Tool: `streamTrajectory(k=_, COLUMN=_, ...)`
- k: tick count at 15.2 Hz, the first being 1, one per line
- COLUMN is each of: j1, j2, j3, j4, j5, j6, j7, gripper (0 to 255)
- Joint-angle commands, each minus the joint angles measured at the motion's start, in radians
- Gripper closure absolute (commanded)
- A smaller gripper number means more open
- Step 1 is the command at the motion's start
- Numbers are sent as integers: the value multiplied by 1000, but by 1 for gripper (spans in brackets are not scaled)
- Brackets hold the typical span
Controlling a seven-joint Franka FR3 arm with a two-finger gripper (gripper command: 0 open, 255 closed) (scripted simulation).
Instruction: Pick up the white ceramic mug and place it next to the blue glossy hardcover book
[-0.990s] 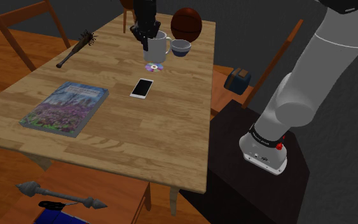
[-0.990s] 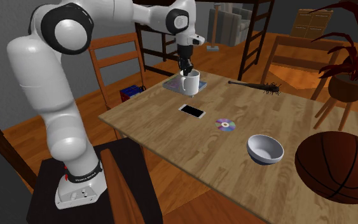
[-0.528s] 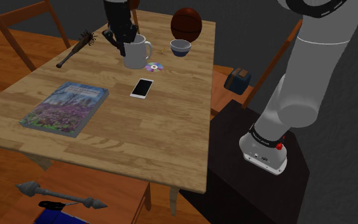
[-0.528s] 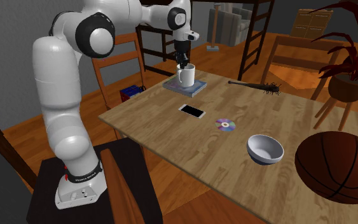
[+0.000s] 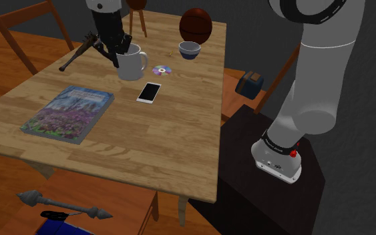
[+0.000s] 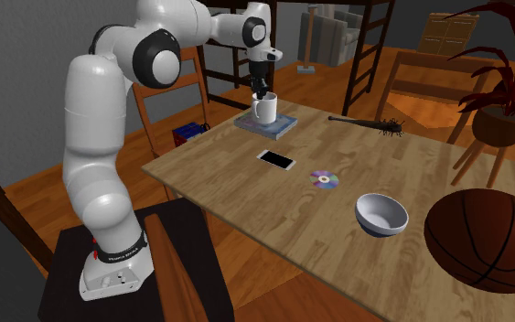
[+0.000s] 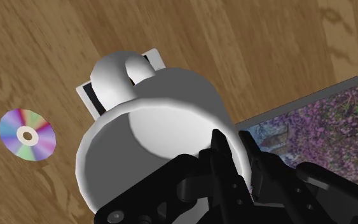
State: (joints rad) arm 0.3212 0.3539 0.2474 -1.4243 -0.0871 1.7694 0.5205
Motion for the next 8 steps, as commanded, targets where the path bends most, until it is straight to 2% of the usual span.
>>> streamTrajectory(k=1, j1=-1, j2=4, j3=-1, j4=-20, j5=-1, j6=25, j7=1, gripper=255)
streamTrajectory(k=8, j1=-3, j2=12, j3=-3, j4=-103, j5=-5, j6=115, j7=4, gripper=255)
